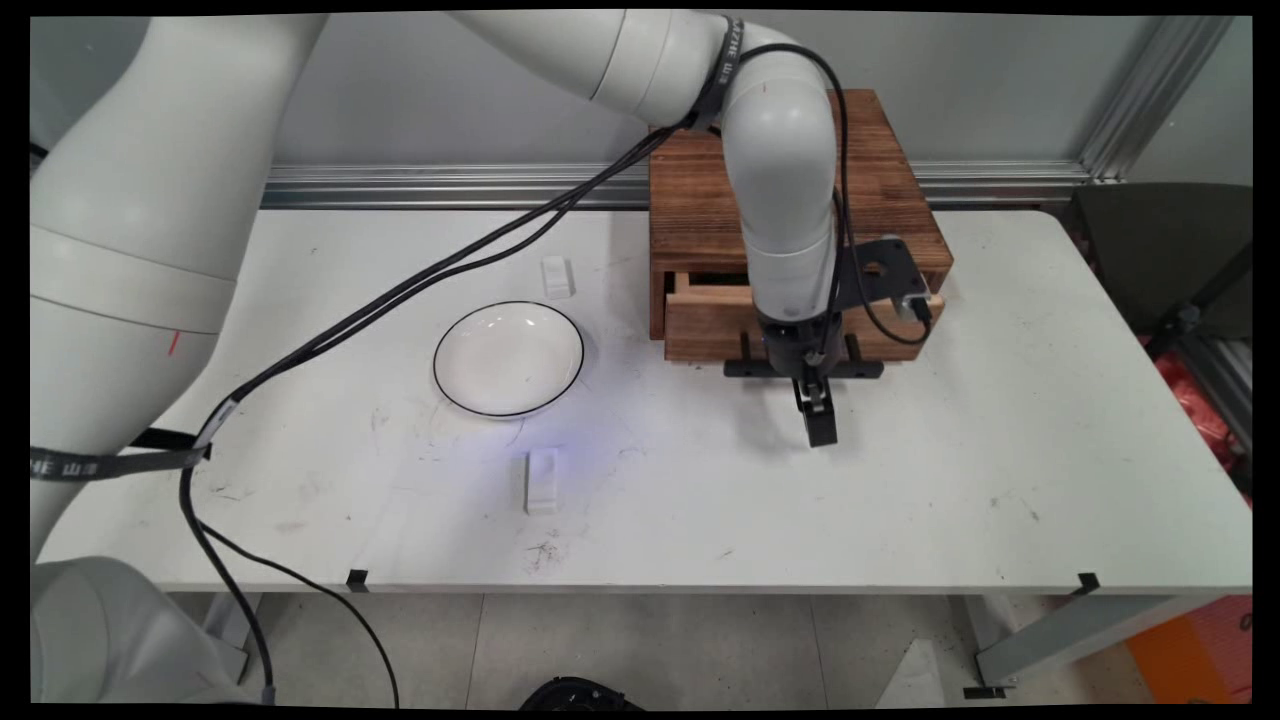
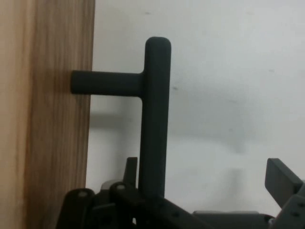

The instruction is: Open the drawer

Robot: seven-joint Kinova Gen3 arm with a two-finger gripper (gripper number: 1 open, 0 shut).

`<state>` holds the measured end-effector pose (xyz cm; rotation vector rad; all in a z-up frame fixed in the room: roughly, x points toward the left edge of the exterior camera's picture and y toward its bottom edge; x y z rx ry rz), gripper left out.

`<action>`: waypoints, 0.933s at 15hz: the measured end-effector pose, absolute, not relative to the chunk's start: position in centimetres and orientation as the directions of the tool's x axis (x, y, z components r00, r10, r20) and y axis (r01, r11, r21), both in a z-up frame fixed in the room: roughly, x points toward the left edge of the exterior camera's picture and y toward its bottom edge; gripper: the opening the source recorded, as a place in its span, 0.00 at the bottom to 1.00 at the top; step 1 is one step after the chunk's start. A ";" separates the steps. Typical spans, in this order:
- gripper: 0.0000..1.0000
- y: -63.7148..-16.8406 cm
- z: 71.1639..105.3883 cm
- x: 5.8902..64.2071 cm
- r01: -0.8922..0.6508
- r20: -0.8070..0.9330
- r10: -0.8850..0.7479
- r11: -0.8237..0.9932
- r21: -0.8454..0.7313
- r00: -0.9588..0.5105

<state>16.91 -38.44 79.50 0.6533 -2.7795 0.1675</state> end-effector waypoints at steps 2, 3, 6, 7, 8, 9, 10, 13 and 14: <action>1.00 -37.7 79.6 16.7 -0.446 0.294 -0.416 0.894 -0.040 -0.861; 1.00 -37.1 79.7 16.5 -0.440 0.292 -0.412 0.897 -0.033 -0.863; 1.00 -35.4 79.9 16.1 -0.427 0.289 -0.405 0.904 -0.017 -0.868; 1.00 -35.1 79.9 15.9 -0.424 0.288 -0.403 0.905 -0.014 -0.869; 1.00 -34.5 80.0 15.7 -0.420 0.287 -0.400 0.907 -0.009 -0.870; 1.00 -34.2 80.0 15.6 -0.418 0.287 -0.399 0.908 -0.007 -0.871; 1.00 -33.6 80.1 15.4 -0.415 0.287 -0.396 0.910 -0.003 -0.872; 1.00 -31.9 80.3 14.8 -0.404 0.288 -0.388 0.915 0.005 -0.876; 1.00 -31.3 80.4 14.6 -0.401 0.289 -0.385 0.916 0.007 -0.876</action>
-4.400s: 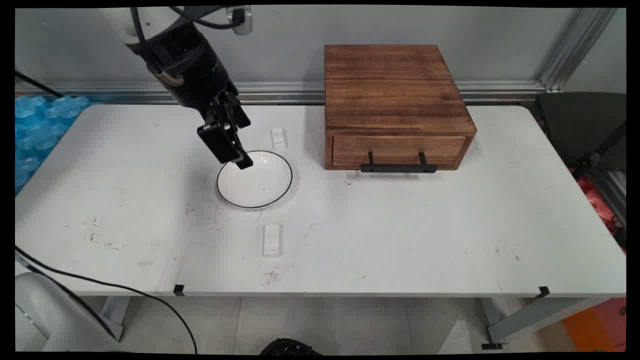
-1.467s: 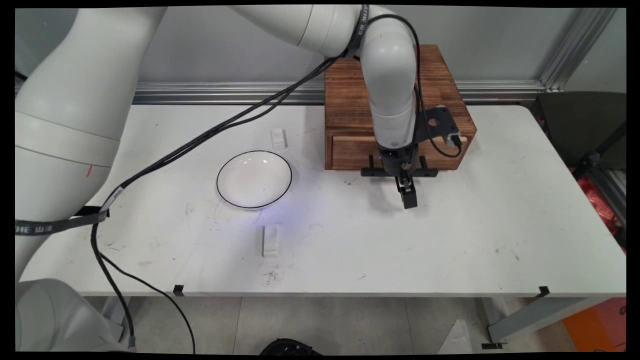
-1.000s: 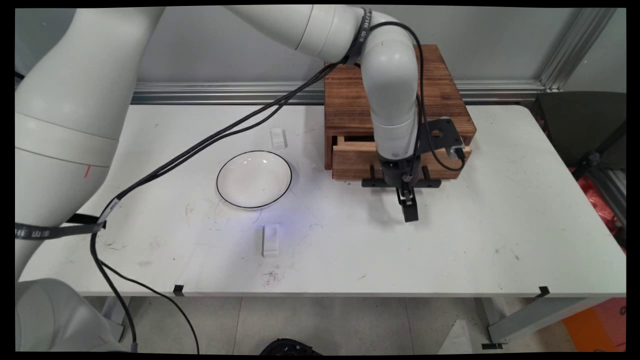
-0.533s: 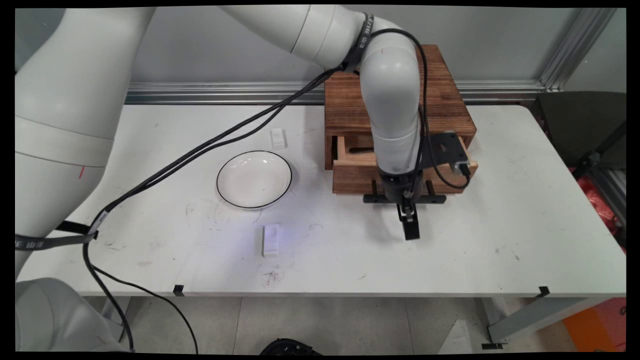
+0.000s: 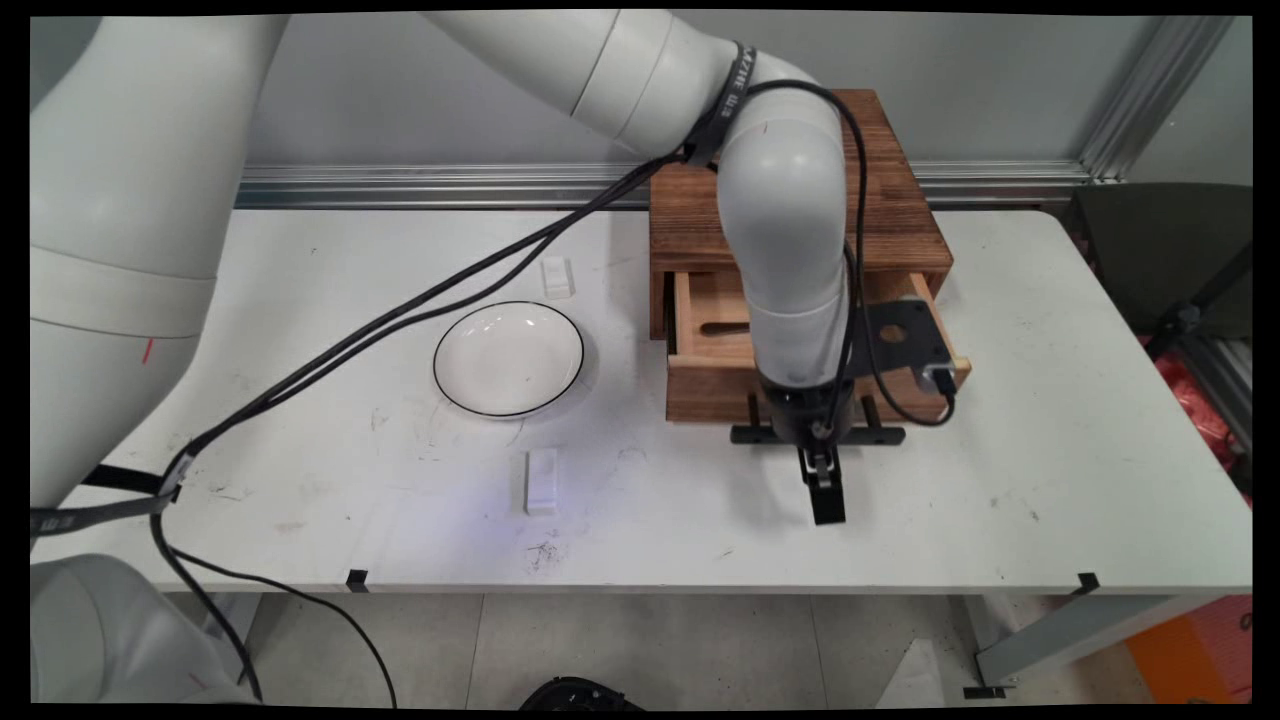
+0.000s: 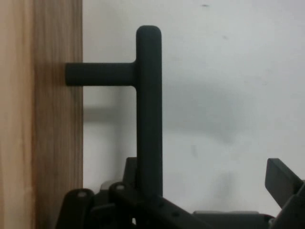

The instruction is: Open the drawer

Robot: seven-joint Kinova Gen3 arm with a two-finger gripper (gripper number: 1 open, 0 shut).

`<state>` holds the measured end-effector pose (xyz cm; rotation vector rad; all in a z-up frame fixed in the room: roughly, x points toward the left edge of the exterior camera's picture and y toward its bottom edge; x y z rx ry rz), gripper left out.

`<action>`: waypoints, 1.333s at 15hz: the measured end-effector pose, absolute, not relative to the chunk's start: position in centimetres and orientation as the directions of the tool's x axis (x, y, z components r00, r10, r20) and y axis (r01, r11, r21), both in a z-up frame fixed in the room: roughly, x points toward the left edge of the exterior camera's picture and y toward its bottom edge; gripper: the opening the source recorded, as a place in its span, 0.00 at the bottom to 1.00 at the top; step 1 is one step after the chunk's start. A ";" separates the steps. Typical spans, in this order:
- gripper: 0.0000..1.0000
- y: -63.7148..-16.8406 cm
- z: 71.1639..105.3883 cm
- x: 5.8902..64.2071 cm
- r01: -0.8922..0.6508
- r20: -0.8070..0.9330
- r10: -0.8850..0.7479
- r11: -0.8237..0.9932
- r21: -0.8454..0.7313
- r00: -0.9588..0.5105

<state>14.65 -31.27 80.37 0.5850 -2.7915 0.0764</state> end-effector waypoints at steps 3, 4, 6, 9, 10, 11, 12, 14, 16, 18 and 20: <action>1.00 -29.6 80.5 14.1 -0.392 0.293 -0.378 0.920 0.011 -0.878; 1.00 -29.2 80.5 14.0 -0.390 0.294 -0.376 0.921 0.012 -0.879; 1.00 -28.1 80.5 13.6 -0.384 0.297 -0.371 0.923 0.014 -0.880; 1.00 -26.0 80.4 13.0 -0.373 0.302 -0.360 0.928 0.013 -0.883; 1.00 -25.4 80.4 12.8 -0.370 0.304 -0.356 0.929 0.012 -0.883; 1.00 -25.0 80.3 12.7 -0.368 0.305 -0.354 0.930 0.011 -0.884; 1.00 -24.4 80.3 12.5 -0.366 0.307 -0.351 0.931 0.010 -0.885; 1.00 -23.5 80.3 12.2 -0.362 0.310 -0.347 0.932 0.010 -0.885; 1.00 -22.6 80.3 11.8 -0.358 0.315 -0.343 0.933 0.010 -0.885; 1.00 -21.7 80.4 11.4 -0.356 0.319 -0.340 0.935 0.011 -0.884; 1.00 -20.8 80.5 10.9 -0.353 0.324 -0.338 0.936 0.012 -0.884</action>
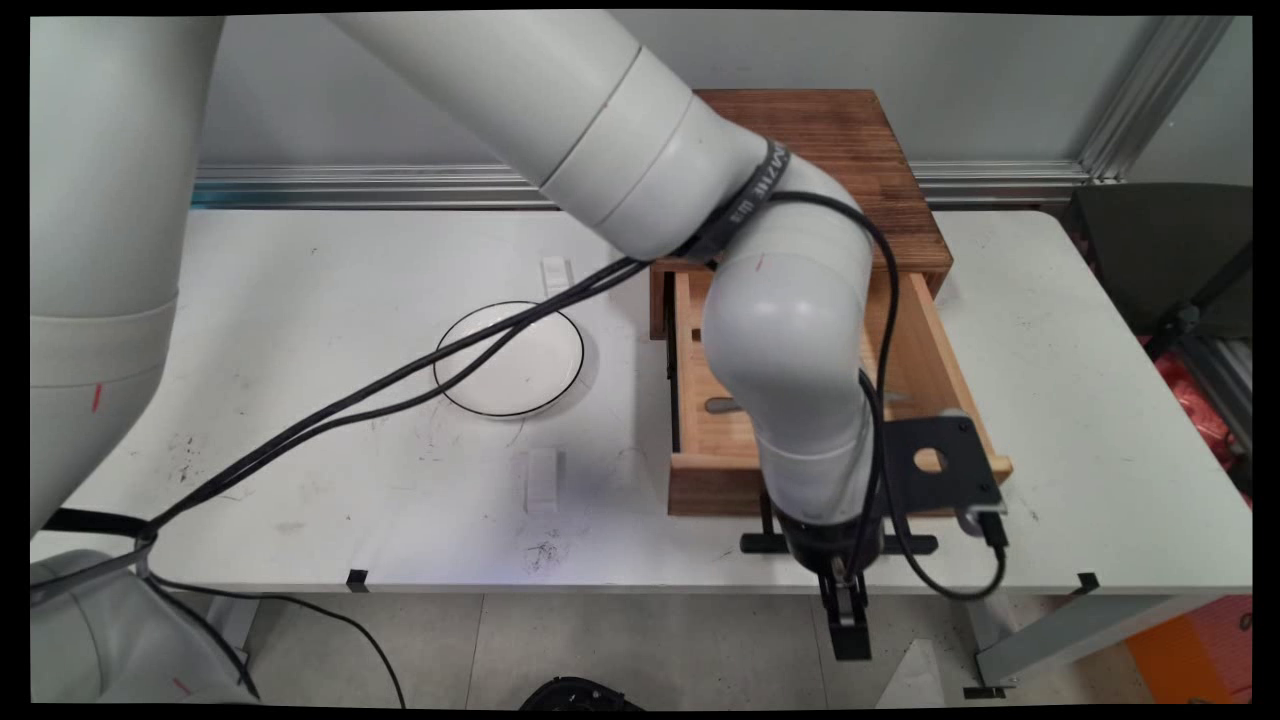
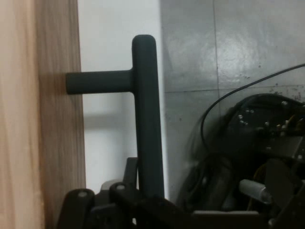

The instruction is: Open the drawer

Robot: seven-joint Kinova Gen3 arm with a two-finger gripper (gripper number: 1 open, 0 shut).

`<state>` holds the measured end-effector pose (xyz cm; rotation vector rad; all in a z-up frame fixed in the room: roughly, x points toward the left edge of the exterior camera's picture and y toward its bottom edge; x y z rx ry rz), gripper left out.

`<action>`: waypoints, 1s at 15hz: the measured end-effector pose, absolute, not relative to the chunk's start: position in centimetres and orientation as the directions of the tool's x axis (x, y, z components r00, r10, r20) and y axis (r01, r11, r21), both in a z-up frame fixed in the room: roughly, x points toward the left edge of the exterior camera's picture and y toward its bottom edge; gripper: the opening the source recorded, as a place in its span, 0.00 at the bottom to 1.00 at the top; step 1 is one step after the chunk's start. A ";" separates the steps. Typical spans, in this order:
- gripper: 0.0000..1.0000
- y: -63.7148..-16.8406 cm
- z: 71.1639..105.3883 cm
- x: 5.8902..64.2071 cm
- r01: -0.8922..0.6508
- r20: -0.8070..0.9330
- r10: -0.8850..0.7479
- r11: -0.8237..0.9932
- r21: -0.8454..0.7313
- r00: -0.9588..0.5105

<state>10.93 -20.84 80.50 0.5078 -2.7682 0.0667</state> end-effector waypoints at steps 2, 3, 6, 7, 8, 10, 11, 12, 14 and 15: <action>1.00 -19.9 80.7 10.5 -0.351 0.327 -0.336 0.936 0.015 -0.883; 1.00 -19.5 80.7 10.3 -0.350 0.328 -0.336 0.937 0.017 -0.883; 1.00 -18.6 81.0 10.0 -0.348 0.331 -0.335 0.937 0.021 -0.882; 1.00 -18.2 81.0 9.8 -0.347 0.331 -0.335 0.937 0.023 -0.882; 1.00 -17.9 81.1 9.7 -0.347 0.331 -0.335 0.938 0.025 -0.882; 1.00 -17.2 81.3 9.5 -0.345 0.332 -0.336 0.938 0.031 -0.882; 1.00 -17.0 81.4 9.4 -0.345 0.332 -0.336 0.938 0.034 -0.881; 1.00 -16.8 81.4 9.3 -0.344 0.332 -0.336 0.938 0.035 -0.881; 1.00 -16.4 81.5 9.2 -0.343 0.333 -0.336 0.938 0.040 -0.881; 1.00 -16.2 81.6 9.1 -0.343 0.333 -0.337 0.938 0.043 -0.880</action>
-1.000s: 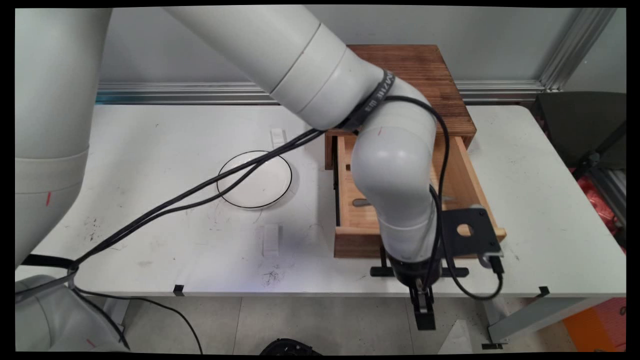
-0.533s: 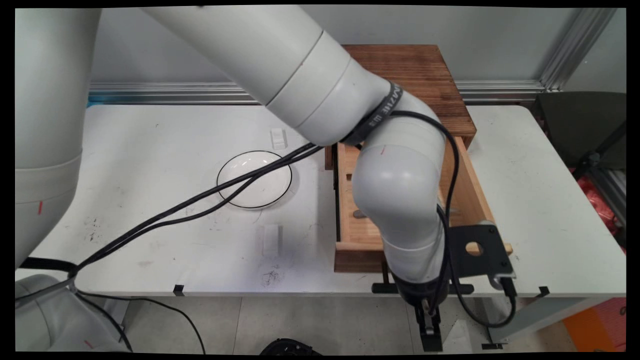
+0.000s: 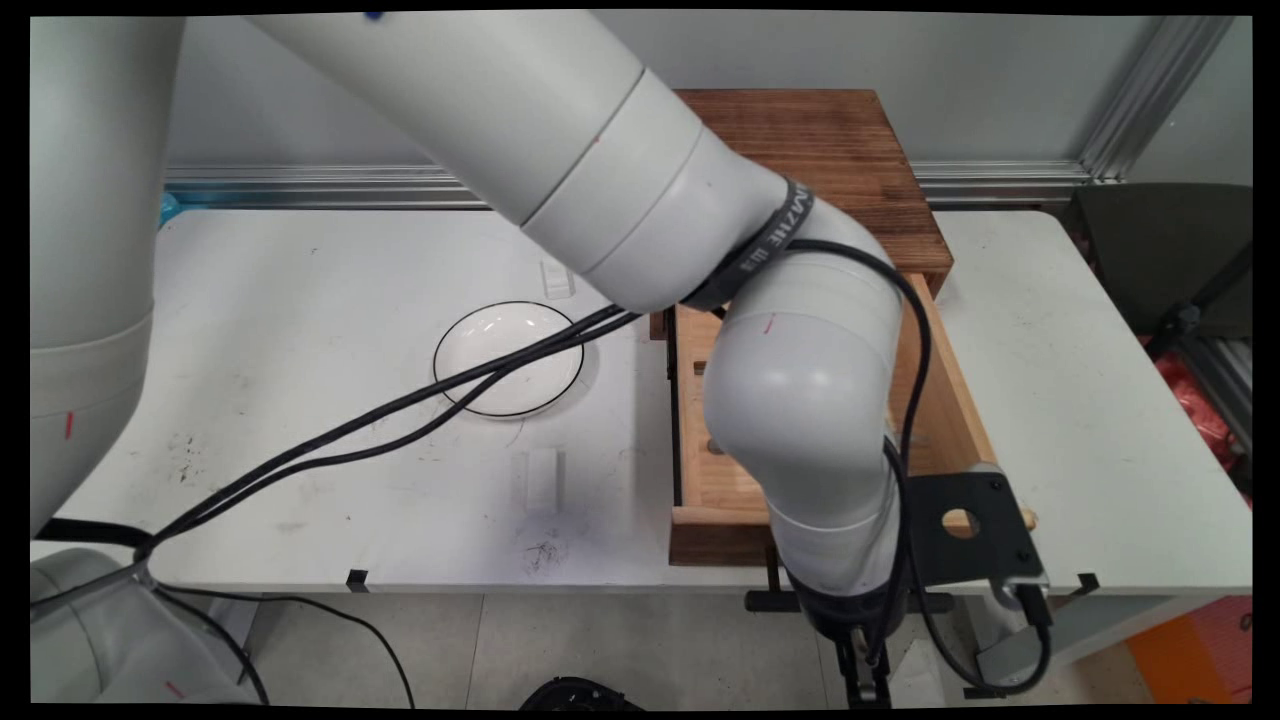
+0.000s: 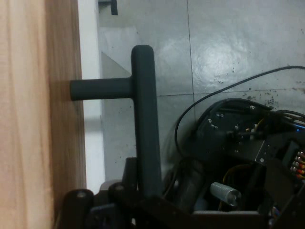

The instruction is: Open the drawer

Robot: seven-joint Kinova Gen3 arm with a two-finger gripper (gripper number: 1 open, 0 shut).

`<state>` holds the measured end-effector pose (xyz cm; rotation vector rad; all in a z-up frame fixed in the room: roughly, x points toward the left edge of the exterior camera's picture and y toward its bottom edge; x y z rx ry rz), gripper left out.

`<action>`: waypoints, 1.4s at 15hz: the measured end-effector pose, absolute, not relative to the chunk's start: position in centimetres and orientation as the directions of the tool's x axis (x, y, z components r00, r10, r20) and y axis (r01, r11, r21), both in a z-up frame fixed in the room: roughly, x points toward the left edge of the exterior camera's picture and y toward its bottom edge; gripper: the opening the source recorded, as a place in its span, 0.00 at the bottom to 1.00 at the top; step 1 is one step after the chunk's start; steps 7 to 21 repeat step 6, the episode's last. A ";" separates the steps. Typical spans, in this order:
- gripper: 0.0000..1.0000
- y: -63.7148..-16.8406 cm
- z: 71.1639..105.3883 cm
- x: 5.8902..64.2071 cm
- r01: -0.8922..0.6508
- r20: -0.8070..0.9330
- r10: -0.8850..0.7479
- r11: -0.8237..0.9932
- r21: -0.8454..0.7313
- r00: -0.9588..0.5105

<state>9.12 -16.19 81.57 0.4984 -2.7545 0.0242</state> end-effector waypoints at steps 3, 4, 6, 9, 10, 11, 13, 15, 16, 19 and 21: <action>1.00 -15.6 81.8 8.9 -0.340 0.335 -0.337 0.939 0.052 -0.880; 1.00 -15.5 81.8 9.0 -0.341 0.335 -0.338 0.939 0.052 -0.880; 1.00 -15.3 81.9 8.9 -0.338 0.335 -0.335 0.940 0.052 -0.880; 1.00 -15.3 81.9 8.9 -0.338 0.335 -0.335 0.940 0.052 -0.880; 1.00 -15.3 81.9 8.9 -0.338 0.335 -0.335 0.940 0.052 -0.880; 1.00 -15.3 81.9 8.9 -0.338 0.335 -0.335 0.940 0.052 -0.880; 1.00 -15.3 81.9 8.9 -0.338 0.335 -0.335 0.940 0.052 -0.880; 1.00 -15.3 81.9 8.9 -0.338 0.335 -0.335 0.940 0.052 -0.880; 1.00 -15.3 81.9 8.9 -0.338 0.335 -0.335 0.940 0.052 -0.880; 1.00 -15.3 81.9 8.9 -0.338 0.335 -0.335 0.940 0.052 -0.880; 1.00 -15.3 81.9 8.9 -0.338 0.335 -0.335 0.940 0.052 -0.880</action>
